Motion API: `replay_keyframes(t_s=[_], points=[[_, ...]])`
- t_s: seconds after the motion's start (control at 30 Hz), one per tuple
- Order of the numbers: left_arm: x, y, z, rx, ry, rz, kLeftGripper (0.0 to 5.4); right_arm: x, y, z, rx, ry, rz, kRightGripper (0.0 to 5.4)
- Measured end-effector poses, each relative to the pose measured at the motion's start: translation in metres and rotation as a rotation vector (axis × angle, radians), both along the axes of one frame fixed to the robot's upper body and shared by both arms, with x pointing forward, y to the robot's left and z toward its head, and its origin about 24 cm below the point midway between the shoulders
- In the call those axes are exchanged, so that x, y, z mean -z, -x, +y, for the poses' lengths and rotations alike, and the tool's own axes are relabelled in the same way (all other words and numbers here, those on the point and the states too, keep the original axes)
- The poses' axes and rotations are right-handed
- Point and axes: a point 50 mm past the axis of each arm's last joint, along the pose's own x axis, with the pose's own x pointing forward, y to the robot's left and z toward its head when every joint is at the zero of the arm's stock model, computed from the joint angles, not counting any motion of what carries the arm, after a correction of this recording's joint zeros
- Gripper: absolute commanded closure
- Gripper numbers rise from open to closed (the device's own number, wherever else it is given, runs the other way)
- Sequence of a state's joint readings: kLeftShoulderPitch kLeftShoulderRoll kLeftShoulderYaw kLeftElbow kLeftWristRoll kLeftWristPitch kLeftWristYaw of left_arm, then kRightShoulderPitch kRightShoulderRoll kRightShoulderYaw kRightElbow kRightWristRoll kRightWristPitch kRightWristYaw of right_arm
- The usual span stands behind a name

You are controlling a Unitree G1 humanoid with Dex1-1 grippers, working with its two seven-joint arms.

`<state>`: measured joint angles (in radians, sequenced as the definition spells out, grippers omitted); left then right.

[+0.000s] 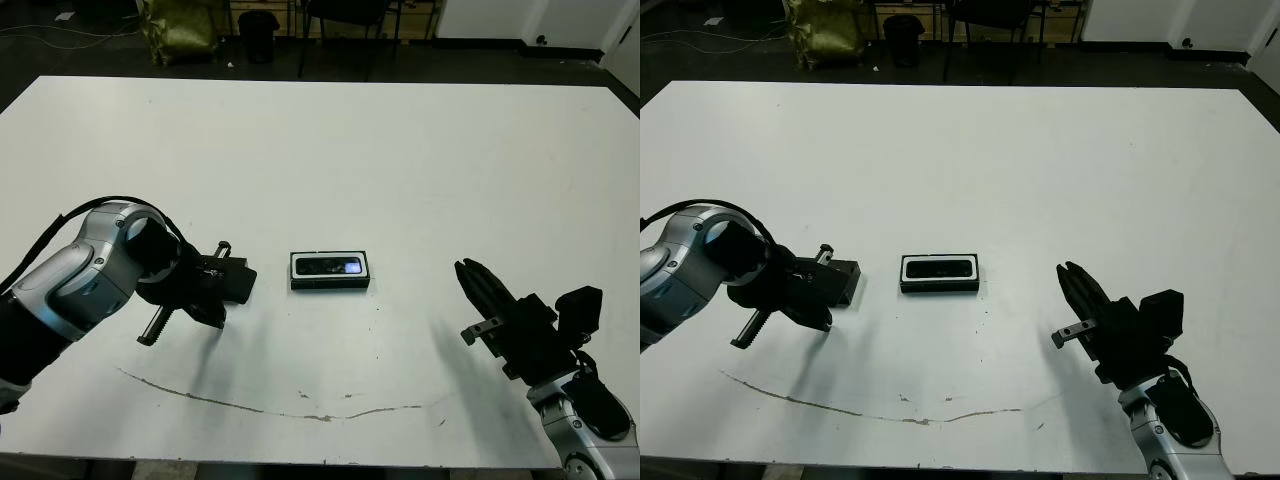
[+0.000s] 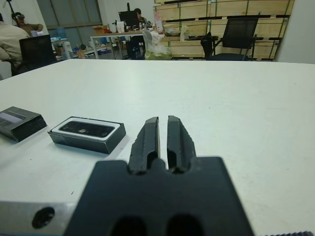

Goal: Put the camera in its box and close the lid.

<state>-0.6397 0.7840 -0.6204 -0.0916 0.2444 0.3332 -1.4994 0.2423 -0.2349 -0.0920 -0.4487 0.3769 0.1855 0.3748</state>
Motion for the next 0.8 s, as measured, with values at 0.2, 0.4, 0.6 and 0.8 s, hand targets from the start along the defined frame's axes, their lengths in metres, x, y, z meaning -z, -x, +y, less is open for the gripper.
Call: replay_keyframes(t_s=[0.2, 0.4, 0.6, 0.8], points=[[0.001, -0.002, 0.000, 0.003, 0.002, -0.002, 5.40, 0.000, 0.001, 0.000, 0.005, 0.001, 0.010, 5.38], [0.002, -0.006, 0.002, -0.016, 0.005, -0.020, 5.40, -0.001, 0.001, 0.000, 0.000, -0.003, 0.011, 5.38], [0.003, -0.009, 0.005, -0.032, 0.014, -0.031, 5.40, -0.001, 0.002, 0.001, 0.000, -0.003, 0.013, 5.38], [0.003, -0.013, 0.006, -0.035, 0.025, -0.063, 5.40, -0.001, 0.002, 0.001, -0.002, -0.004, 0.015, 5.38]])
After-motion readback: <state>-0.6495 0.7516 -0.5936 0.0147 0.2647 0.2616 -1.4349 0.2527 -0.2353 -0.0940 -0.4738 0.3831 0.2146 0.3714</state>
